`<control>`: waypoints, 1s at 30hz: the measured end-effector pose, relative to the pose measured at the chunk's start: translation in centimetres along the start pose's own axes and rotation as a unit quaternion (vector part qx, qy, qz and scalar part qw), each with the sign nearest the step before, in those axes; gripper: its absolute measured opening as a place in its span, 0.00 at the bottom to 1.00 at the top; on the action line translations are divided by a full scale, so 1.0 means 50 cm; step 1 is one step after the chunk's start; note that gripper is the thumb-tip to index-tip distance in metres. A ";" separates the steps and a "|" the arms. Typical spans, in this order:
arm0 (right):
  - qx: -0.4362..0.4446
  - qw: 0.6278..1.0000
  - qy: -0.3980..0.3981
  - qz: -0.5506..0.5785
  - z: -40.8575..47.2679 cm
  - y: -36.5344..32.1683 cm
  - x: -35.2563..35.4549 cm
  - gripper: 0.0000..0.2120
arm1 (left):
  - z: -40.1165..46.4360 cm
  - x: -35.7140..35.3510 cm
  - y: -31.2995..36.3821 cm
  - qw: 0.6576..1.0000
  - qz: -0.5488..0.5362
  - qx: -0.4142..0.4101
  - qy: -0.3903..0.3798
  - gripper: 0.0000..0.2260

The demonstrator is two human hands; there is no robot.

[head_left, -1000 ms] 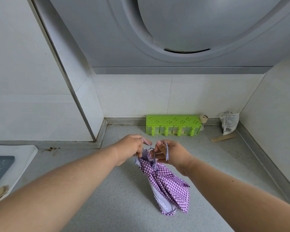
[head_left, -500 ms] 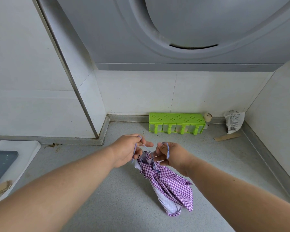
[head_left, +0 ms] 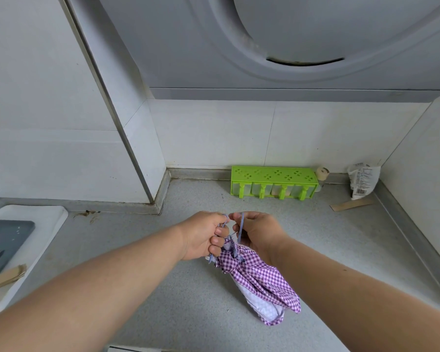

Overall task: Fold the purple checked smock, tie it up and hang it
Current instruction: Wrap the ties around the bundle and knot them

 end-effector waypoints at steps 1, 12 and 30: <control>0.000 1.000 0.005 -0.006 0.002 0.001 -0.001 0.06 | 0.000 0.001 -0.003 1.000 0.000 0.008 -0.002 0.09; -0.003 0.999 0.040 -0.013 0.006 0.005 -0.006 0.11 | -0.002 -0.002 -0.017 0.996 -0.030 0.059 -0.054 0.10; 0.183 0.914 -0.060 -0.357 -0.014 -0.051 -0.042 0.03 | 0.004 0.003 -0.024 0.996 -0.041 0.064 -0.035 0.19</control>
Point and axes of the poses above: each hand's wrist, its own z-axis towards the middle knuckle, its own x-axis out of the back of the hand, y = z × x, the point moved 7 cm from there along z, towards the middle knuckle
